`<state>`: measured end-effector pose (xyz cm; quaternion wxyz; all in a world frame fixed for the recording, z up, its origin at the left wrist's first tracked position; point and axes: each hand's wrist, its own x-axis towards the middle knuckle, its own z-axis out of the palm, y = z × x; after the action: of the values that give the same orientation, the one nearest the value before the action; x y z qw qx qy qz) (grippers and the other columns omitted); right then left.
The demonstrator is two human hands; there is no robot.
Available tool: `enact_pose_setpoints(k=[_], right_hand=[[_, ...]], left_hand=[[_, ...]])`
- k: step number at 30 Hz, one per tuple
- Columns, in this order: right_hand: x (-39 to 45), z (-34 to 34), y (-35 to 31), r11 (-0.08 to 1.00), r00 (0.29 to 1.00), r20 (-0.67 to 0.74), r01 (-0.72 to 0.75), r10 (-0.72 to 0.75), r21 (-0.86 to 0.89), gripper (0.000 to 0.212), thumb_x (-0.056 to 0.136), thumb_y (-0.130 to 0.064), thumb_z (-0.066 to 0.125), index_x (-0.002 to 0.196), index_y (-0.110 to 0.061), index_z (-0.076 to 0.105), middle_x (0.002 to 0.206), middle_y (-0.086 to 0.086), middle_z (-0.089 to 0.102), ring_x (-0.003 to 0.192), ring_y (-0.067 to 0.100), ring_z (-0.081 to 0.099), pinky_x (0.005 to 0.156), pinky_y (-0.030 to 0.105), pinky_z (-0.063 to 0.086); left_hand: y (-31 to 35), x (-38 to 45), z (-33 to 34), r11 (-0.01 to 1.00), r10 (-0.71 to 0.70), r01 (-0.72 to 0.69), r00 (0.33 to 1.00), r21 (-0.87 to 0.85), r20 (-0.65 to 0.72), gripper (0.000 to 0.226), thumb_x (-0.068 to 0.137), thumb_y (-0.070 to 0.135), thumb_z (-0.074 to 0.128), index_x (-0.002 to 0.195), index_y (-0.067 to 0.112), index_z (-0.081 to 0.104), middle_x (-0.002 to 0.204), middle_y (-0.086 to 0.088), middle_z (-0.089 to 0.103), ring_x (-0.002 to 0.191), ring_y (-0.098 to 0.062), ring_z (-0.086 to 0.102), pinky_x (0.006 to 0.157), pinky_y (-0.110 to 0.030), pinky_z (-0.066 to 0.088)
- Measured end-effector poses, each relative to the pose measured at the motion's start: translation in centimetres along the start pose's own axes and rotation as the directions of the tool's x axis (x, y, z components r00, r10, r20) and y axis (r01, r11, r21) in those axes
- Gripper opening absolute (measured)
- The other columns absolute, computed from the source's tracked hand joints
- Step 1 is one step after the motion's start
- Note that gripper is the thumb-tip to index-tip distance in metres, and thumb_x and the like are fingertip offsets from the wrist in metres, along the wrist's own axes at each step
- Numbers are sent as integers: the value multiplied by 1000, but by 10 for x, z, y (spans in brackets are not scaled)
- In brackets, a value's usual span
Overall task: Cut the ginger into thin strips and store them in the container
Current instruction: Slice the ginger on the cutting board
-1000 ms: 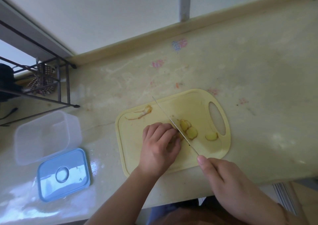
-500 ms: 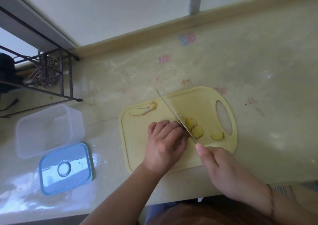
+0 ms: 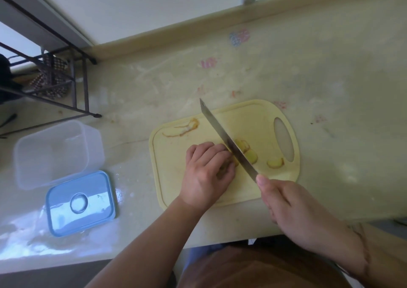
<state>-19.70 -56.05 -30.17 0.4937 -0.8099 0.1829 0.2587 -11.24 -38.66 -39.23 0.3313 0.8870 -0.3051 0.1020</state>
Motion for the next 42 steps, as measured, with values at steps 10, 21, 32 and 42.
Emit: enact_pose_setpoints(k=[10, 21, 32, 42], right_hand=[[-13, -1, -1, 997, 1000, -23, -12, 10, -75, 67, 84, -70, 23, 61, -9, 41, 48, -1, 42, 47, 10, 42, 55, 28, 35], [20, 10, -2, 997, 1000, -4, 8, -8, -79, 60, 83, -70, 19, 56, -18, 37, 45, -15, 47, 48, 7, 43, 52, 24, 32], [-1, 4, 3, 1000, 999, -33, 14, -15, -9, 73, 77, -85, 18, 61, -16, 36, 48, -3, 40, 46, 9, 35, 56, 37, 34], [-8, 4, 2, 998, 999, -42, 5, -8, -68, 77, 82, -82, 15, 58, -13, 41, 51, 1, 46, 49, 14, 45, 59, 39, 40]], left_hand=[[-1, 0, 0, 1000, -5, 5, 1000, -2, 5, 8, 82, 13, 79, 88, 9, 75, 100, 2, 73, 97, -25, 66, 79, -46, 48], [0, 0, 1, 1000, 2, -2, 1000, -12, -12, 8, 79, 11, 81, 85, 8, 75, 93, -3, 70, 94, -25, 63, 79, -44, 48], [0, 0, -3, 999, -19, 20, 1000, -37, 12, 5, 84, 11, 74, 86, 7, 75, 94, -6, 69, 92, -27, 64, 81, -43, 47], [-2, 0, -1, 999, -21, 21, 1000, -33, 18, 5, 84, 11, 77, 88, 8, 77, 96, -4, 71, 93, -26, 64, 79, -46, 47]])
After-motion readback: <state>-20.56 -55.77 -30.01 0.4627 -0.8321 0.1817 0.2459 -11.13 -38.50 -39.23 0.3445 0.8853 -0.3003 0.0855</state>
